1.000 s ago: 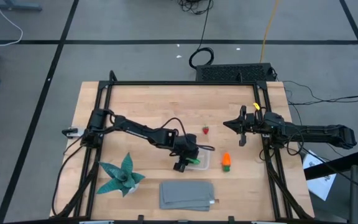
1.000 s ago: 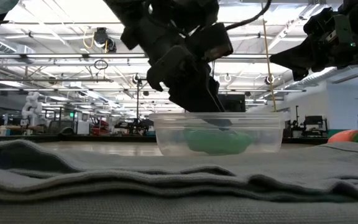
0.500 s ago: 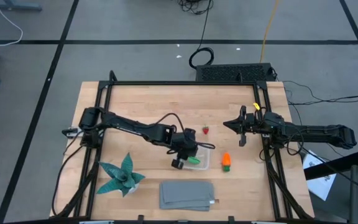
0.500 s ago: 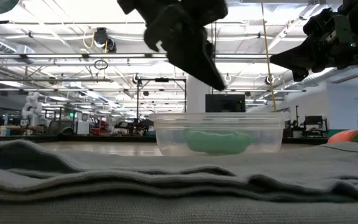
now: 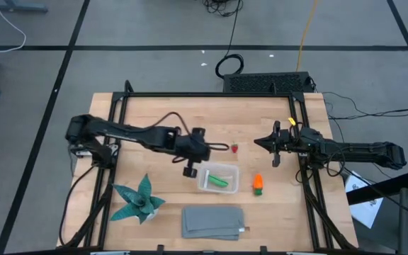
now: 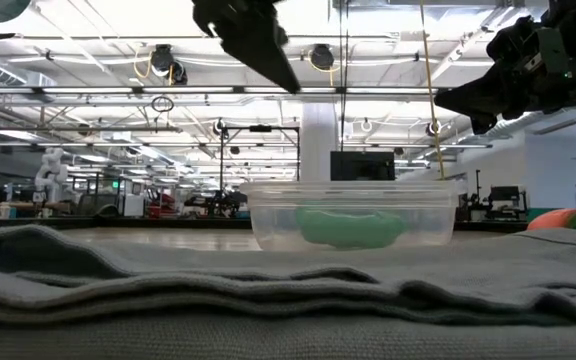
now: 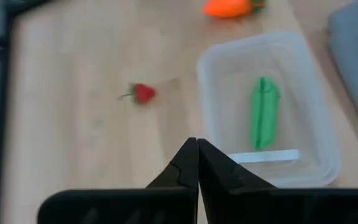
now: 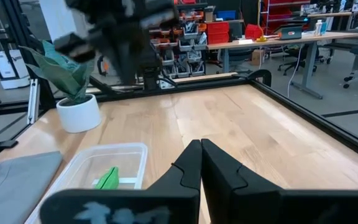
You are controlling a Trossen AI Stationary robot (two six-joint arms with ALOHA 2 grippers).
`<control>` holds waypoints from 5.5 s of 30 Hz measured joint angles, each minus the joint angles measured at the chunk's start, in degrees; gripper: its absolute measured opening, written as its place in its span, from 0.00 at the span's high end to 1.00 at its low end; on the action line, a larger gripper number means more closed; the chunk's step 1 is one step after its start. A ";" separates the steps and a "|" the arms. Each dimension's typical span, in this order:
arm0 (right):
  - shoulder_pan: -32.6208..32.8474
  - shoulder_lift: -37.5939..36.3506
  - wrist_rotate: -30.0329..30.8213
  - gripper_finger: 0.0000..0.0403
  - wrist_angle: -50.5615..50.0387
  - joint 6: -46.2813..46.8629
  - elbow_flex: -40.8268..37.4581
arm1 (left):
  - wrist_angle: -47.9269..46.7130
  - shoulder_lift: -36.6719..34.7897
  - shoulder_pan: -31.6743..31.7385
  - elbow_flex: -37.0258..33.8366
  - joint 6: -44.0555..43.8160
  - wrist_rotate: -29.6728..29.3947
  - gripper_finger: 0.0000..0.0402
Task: Pick and placing Produce into tupperware
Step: Put the orange carrot into the transparent bin
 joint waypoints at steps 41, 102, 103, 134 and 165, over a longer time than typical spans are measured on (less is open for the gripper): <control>0.02 0.00 0.02 1.00 2.59 -0.59 0.00 | 47.12 -60.19 5.30 -66.81 -8.24 0.46 1.00; 1.20 3.04 -9.23 1.00 4.36 -4.20 0.00 | 50.04 -63.93 5.51 -69.23 0.91 -2.51 1.00; 1.67 3.04 -9.25 1.00 4.53 -4.25 0.00 | 50.04 -63.93 5.51 -69.23 0.91 -2.51 1.00; 15.99 19.80 -9.09 1.00 -34.18 -4.09 27.12 | 49.99 -63.93 5.51 -69.20 -0.99 -2.49 1.00; 22.92 34.38 -4.26 0.78 -54.04 -25.64 36.35 | 49.96 -63.93 5.51 -69.18 -0.79 -2.49 1.00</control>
